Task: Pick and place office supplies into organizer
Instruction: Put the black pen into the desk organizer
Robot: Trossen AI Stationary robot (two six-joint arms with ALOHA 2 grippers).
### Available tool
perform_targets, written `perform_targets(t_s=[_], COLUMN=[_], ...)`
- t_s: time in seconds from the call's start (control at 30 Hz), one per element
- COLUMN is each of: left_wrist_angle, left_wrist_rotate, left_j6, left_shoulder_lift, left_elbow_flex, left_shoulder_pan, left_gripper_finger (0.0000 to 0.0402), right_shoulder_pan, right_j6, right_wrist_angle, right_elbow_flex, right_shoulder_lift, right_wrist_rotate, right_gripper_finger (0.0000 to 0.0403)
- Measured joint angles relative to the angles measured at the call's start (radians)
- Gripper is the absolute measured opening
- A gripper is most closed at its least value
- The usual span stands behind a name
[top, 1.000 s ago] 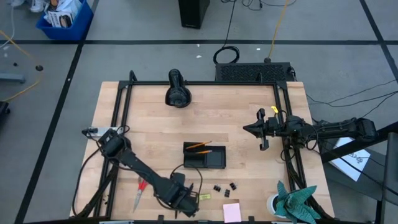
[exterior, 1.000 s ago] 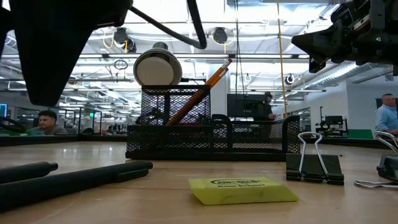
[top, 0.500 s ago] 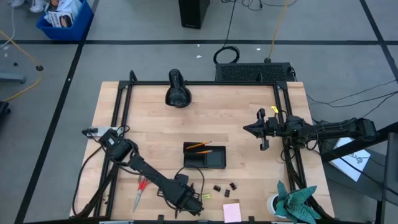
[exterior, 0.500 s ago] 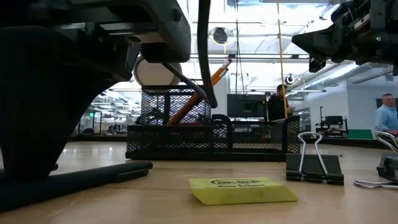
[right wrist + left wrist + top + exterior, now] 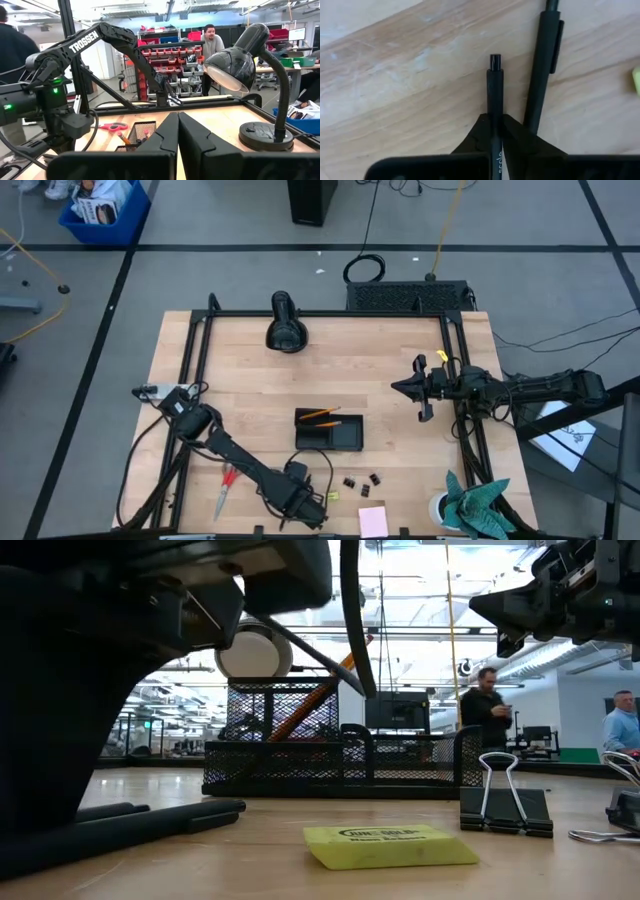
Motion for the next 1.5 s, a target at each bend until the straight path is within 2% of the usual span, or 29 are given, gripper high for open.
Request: perform_targets(t_s=[0.17, 0.23, 0.33, 0.4, 0.5, 0.57, 0.7, 0.8, 1.03, 1.3, 1.4, 1.5], left_wrist_angle=[-0.014, -0.042, -0.129, -0.246, -0.335, -0.425, -0.504, -0.506, -0.505, -0.475, -0.409, -0.298], left_wrist_rotate=[-0.059, -0.112, -0.222, -0.29, -0.404, -0.5, -0.708, -0.898, -1.155, -1.281, -1.316, -1.32], left_j6=[0.024, 0.021, -0.021, -0.086, -0.173, -0.195, -0.245, -0.134, 0.023, 0.31, 0.438, 0.634], left_shoulder_lift=[0.0, -0.013, -0.037, -0.063, -0.135, -0.171, -0.224, -0.269, -0.375, -0.462, -0.485, -0.509], left_elbow_flex=[0.0, -0.001, -0.007, -0.015, -0.005, -0.007, -0.008, -0.018, -0.078, -0.101, -0.101, -0.101], left_shoulder_pan=[-0.012, -0.029, -0.059, -0.079, -0.128, -0.168, -0.22, -0.238, -0.227, -0.17, -0.137, -0.093], left_gripper_finger=[0.0033, 0.0034, 0.0023, 0.0014, 0.001, 0.0016, 0.0024, 0.0016, 0.0022, 0.0013, 0.0012, 0.0018], right_shoulder_pan=[0.0, 0.0, 0.0, 0.0, 0.0, 0.0, 0.0, 0.0, 0.0, 0.0, 0.0, 0.0], right_j6=[-0.005, -0.005, -0.001, -0.001, -0.001, 0.0, 0.022, 0.021, -0.053, -0.065, -0.067, -0.044], right_wrist_angle=[0.009, 0.008, 0.008, 0.008, 0.008, 0.008, 0.007, 0.007, 0.06, 0.069, 0.068, 0.069], right_elbow_flex=[0.0, 0.0, 0.0, 0.0, 0.0, 0.0, 0.0, 0.0, 0.0, 0.0, 0.0, 0.0], right_shoulder_lift=[0.0, 0.0, 0.0, 0.0, 0.0, 0.0, 0.0, 0.0, 0.0, 0.0, 0.0, 0.001], right_wrist_rotate=[0.0, 0.0, 0.0, 0.0, 0.0, -0.001, -0.004, -0.004, 0.004, 0.004, 0.004, 0.004], right_gripper_finger=[0.0004, 0.0004, 0.0004, 0.0004, 0.0004, 0.0004, 0.0004, 0.0004, 0.0004, 0.0004, 0.0004, 0.0004])
